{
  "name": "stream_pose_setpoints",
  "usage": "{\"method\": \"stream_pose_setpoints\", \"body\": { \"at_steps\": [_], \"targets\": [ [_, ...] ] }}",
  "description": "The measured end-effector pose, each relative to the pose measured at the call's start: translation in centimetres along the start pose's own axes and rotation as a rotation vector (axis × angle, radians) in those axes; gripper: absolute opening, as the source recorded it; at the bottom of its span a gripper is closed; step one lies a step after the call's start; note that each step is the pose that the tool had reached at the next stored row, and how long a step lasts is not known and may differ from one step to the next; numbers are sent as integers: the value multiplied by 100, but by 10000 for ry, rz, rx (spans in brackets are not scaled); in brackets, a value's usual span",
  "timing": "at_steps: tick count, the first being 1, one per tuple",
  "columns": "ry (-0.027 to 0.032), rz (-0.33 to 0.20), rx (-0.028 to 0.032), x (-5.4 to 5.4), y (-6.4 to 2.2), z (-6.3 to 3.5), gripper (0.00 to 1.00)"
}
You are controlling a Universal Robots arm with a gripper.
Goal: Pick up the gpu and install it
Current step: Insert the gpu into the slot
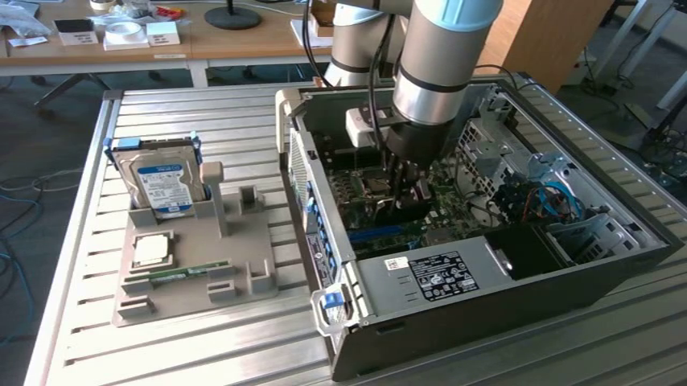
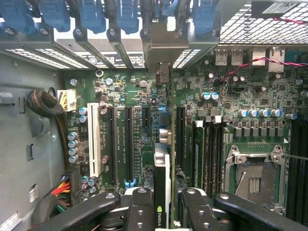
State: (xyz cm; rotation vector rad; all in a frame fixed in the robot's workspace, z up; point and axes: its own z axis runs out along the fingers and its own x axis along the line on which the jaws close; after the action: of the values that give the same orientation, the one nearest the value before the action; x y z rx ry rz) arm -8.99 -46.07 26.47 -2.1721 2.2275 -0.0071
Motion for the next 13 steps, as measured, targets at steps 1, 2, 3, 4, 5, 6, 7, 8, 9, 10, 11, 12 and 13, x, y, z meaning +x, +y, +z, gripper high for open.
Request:
{"method": "stream_pose_setpoints", "body": {
  "at_steps": [1, 2, 3, 4, 5, 6, 7, 8, 9, 10, 11, 12, 13],
  "targets": [
    [0, 1, 0, 2, 0, 0, 27],
    [-1, 1, 1, 3, 0, 0, 27],
    [-1, 2, 1, 3, 0, 0, 27],
    [-1, 1, 1, 4, 0, 0, 27],
    [-2, 1, 1, 5, 0, 1, 27],
    [-1, 1, 1, 6, 0, 0, 27],
    [-1, 1, 1, 7, 1, 0, 27],
    [-1, 1, 1, 8, 1, 0, 27],
    [-1, 0, 1, 9, 3, 0, 27],
    [-1, 1, 1, 9, 7, 0, 27],
    [0, 1, 1, 9, 13, 0, 27],
    [0, 1, 1, 9, 19, -1, 27],
    [-1, 0, 1, 9, 24, 0, 27]
  ]
}}
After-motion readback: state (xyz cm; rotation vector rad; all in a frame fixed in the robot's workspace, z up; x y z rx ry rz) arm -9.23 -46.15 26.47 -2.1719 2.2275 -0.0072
